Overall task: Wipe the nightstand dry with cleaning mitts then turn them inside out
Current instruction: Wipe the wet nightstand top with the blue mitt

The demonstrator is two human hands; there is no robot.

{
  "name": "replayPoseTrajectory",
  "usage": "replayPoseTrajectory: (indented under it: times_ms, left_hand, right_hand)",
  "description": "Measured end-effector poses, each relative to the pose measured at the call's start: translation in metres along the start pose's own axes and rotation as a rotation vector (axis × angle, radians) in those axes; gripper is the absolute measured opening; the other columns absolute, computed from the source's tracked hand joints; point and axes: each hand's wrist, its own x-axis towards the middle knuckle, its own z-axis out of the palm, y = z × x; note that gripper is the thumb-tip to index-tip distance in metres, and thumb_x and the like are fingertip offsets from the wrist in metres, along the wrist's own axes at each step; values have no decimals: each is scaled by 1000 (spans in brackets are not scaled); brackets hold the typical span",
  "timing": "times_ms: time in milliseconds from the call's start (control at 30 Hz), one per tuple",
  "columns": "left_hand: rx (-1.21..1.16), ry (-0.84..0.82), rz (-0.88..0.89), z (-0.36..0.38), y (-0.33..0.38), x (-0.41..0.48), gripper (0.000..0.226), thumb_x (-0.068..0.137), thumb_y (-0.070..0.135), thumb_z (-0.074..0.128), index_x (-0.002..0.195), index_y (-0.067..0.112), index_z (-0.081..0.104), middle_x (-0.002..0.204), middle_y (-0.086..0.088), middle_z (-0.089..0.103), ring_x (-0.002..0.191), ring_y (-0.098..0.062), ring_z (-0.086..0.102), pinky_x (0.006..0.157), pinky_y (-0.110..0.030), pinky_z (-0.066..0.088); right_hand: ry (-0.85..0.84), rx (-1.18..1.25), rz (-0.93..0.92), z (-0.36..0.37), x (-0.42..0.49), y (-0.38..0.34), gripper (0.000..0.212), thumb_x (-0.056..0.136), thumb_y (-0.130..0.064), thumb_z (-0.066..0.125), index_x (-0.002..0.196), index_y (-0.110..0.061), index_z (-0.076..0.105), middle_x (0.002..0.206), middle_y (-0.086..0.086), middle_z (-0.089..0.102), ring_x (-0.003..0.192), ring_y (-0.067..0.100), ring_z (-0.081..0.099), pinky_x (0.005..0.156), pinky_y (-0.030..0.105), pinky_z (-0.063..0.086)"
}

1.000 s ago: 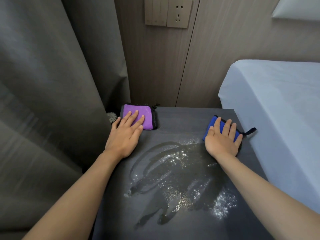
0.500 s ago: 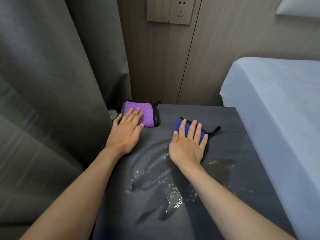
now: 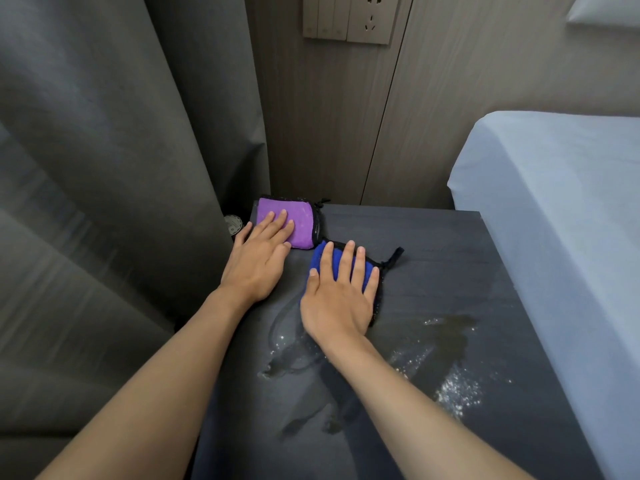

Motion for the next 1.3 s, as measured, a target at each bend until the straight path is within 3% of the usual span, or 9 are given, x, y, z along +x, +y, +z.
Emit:
replayPoseTrajectory:
  times_ms: [267,433,533,733,867,1033,1167,1300]
  left_hand:
    - [-43,13,-6,1,-2,1,64,94,38,14,153,25,36,164,8,22,151,-5,11,121,-32,-2]
    - [-76,1,-15,0,-3,1,63,95,36,12,153,25,35,164,7,23,151,-4,11,121,-31,-2]
    - [-95,-6,-28,-1,-1,2,63,95,36,12,153,26,35,164,8,23,150,-3,11,121,-31,-2]
    - [131,-106,16,-2,0,2,49,106,37,21,155,40,23,168,0,5,154,-16,-1,122,-43,-4]
    - [171,-158,7,-8,4,3,47,107,38,22,154,42,24,168,-4,0,154,-21,-5,123,-45,-3]
    - [-110,-202,-52,-20,6,5,62,94,46,8,147,43,39,167,2,13,153,-15,1,121,-40,-4]
    - [-273,-238,-96,-26,6,7,66,84,57,-2,138,53,36,164,11,23,151,-6,1,118,-34,-6]
    - [-399,-232,-90,-27,6,2,58,88,58,7,137,52,38,165,9,18,151,-4,-2,117,-30,-9]
  right_hand:
    - [22,42,48,6,-4,-10,58,106,-42,8,158,-26,-12,167,9,-19,152,25,-22,121,51,-11]
    - [67,69,74,14,-8,-23,67,96,-42,-3,160,-25,-5,167,11,-15,153,27,-19,120,53,-11]
    - [58,56,48,12,-9,-19,59,104,-41,3,160,-26,-8,167,10,-17,153,26,-21,121,52,-12]
    - [34,36,-49,12,-19,-27,58,107,-43,11,157,-27,-13,166,10,-20,152,26,-24,121,52,-12]
    - [18,24,-68,11,-18,-25,58,107,-43,10,159,-28,-10,166,10,-21,151,26,-25,121,52,-12]
    - [11,21,-150,12,-19,-30,57,107,-43,12,159,-31,-7,166,8,-21,151,25,-25,121,50,-14]
    - [6,3,-209,14,-18,-30,56,106,-44,11,158,-32,-7,167,6,-21,151,23,-26,121,49,-15]
    - [-23,-15,-355,15,-21,-39,56,107,-44,12,160,-32,0,167,5,-16,151,21,-25,121,48,-14]
